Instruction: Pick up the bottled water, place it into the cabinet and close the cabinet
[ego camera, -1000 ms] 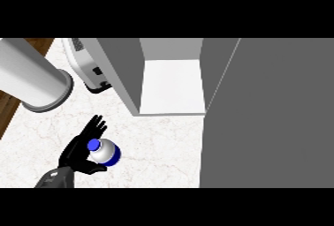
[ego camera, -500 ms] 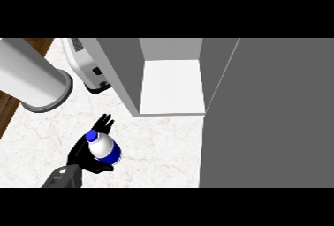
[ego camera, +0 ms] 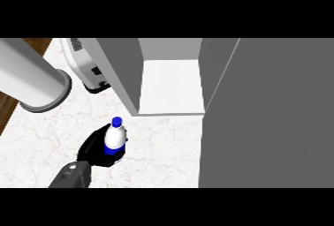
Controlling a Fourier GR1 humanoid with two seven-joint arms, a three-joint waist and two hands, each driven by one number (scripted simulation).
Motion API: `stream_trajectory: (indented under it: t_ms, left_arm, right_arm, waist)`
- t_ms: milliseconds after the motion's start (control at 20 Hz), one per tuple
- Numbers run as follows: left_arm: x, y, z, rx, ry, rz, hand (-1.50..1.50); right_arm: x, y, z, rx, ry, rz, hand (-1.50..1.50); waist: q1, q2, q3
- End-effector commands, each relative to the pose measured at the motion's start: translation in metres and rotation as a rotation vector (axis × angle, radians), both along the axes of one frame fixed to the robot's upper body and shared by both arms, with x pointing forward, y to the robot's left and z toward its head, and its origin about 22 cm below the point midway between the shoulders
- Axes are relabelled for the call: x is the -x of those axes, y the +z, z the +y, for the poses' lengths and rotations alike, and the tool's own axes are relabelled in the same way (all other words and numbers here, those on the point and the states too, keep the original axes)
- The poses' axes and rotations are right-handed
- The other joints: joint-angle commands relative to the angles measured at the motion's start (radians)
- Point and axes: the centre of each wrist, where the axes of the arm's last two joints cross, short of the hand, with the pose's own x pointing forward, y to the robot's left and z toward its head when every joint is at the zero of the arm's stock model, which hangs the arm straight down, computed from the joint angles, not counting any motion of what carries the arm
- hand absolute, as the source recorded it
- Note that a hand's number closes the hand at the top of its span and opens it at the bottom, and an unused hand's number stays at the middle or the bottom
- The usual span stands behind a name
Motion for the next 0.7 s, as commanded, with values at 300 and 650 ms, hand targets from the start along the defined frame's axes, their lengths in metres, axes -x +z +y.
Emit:
stream_trajectory:
  t_ms: [300,650]
  left_arm:
    - [0.034,-0.014,0.030,0.078,0.241,-0.057,1.50]
    - [0.031,-0.014,0.021,0.139,0.448,-0.075,1.50]
  right_arm:
    - [-0.004,-0.001,-0.003,-0.003,-0.021,0.006,-1.50]
    - [-0.002,0.000,0.009,-0.003,-0.018,0.007,-1.50]
  waist:
    - [0.016,0.005,-0.007]
    - [0.013,0.003,-0.007]
